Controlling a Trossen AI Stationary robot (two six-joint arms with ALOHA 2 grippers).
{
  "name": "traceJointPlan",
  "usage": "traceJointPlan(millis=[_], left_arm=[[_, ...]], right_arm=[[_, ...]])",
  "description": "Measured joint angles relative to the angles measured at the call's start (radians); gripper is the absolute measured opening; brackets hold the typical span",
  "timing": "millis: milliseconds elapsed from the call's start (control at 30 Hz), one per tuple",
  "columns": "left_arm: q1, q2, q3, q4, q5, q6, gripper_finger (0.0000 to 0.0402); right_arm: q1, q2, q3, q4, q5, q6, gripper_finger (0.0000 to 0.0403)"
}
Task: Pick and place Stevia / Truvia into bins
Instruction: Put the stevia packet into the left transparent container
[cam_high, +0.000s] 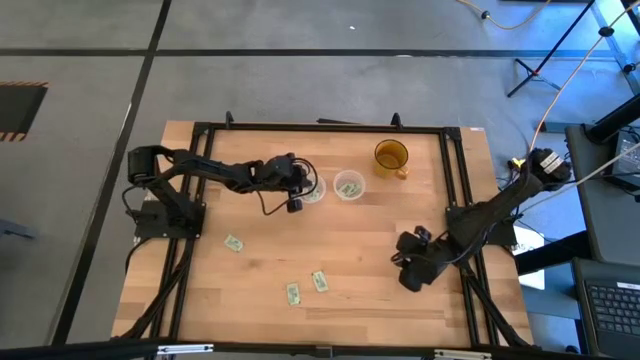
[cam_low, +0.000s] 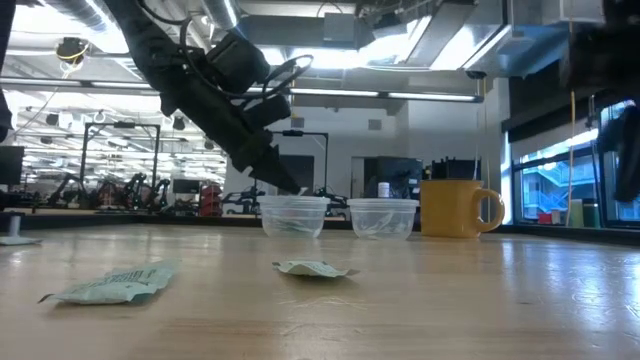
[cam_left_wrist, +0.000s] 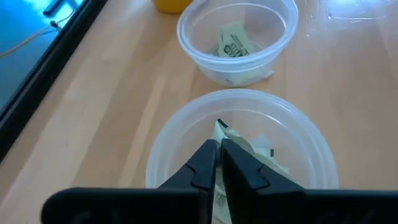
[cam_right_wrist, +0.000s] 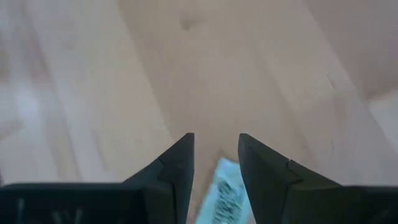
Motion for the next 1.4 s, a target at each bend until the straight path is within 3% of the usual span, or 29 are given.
traceJointPlan(millis=[300, 567, 733, 933, 1267, 1400], left_arm=[[-0.003, -0.005, 0.0, 0.001, 0.037, -0.003, 0.0048], [-0.038, -0.197, 0.0, -0.049, 0.029, 0.028, 0.007], [-0.115, -0.432, 0.0, -0.283, -0.021, 0.034, 0.0076], [-0.248, -0.627, 0.0, -0.699, -0.038, -0.16, 0.0074], [-0.514, -0.641, -0.04, -1.08, -0.014, -0.414, 0.007], [-0.599, -0.618, -0.04, -1.158, 0.002, -0.543, 0.007]], right_arm=[[0.096, 0.0, -0.099, 0.005, 0.013, 0.212, 0.0128], [0.102, 0.0, -0.109, 0.006, 0.055, 0.218, 0.0128], [0.102, 0.0, -0.109, 0.008, 0.059, 0.196, 0.0128], [0.102, 0.0, -0.109, 0.0, 0.059, 0.195, 0.0128], [0.087, 0.0, -0.109, -0.001, 0.118, 0.191, 0.0128], [0.081, 0.0, -0.109, 0.0, 0.124, 0.186, 0.0128]])
